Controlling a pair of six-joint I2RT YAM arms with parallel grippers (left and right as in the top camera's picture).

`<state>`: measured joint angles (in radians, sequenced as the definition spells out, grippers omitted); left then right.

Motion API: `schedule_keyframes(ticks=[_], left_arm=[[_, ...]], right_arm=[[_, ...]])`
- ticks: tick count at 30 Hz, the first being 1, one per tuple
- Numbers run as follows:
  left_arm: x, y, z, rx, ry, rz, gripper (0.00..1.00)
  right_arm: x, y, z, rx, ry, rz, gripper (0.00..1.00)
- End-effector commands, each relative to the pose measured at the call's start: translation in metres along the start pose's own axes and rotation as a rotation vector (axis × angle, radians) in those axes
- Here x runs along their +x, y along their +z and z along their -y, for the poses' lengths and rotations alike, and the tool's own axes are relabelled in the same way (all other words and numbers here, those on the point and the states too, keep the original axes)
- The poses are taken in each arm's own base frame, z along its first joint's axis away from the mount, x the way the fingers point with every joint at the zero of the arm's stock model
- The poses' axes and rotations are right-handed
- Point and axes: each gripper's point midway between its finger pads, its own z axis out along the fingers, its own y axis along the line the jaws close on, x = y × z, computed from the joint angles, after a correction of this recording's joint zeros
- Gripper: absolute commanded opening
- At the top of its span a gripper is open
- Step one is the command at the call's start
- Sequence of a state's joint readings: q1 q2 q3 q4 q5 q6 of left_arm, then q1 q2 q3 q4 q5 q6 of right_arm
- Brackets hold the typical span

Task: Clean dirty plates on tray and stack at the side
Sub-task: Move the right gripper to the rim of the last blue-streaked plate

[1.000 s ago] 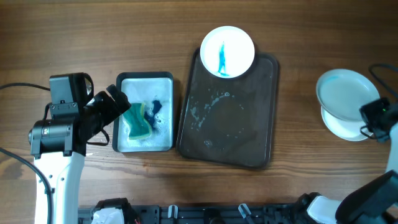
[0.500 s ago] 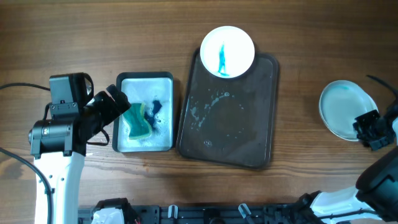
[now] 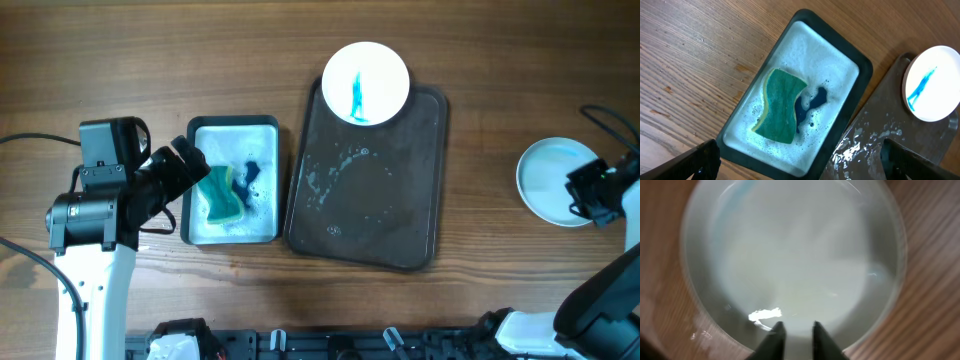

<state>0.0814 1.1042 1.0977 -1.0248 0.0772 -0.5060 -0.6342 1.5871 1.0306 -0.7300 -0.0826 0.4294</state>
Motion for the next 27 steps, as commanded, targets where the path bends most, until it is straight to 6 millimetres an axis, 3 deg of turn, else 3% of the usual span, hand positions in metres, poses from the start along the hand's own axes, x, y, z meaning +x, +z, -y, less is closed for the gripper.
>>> schedule_keyframes(ticks=[1,7,15,22,26,27], left_arm=[[-0.005,-0.005,0.003,0.017,0.001,0.017,1.0],[-0.005,-0.005,0.003,0.017,0.001,0.017,1.0],[-0.005,-0.005,0.003,0.017,0.001,0.017,1.0],[-0.005,-0.005,0.003,0.017,0.001,0.017,1.0],[-0.005,-0.005,0.003,0.017,0.001,0.017,1.0],[-0.005,-0.005,0.003,0.017,0.001,0.017,1.0]], right_arm=[[0.007,0.007,-0.025,-0.011,-0.105,0.018,0.04],[0.011,0.042,-0.018,0.109,-0.114,0.019,0.05],[0.066,0.077,-0.031,0.049,-0.202,-0.204,0.04],[0.121,0.076,-0.078,-0.089,-0.367,-0.324,0.04],[0.134,0.071,-0.093,-0.094,-0.43,-0.315,0.04],[0.133,0.067,-0.096,-0.086,-0.419,-0.301,0.1]])
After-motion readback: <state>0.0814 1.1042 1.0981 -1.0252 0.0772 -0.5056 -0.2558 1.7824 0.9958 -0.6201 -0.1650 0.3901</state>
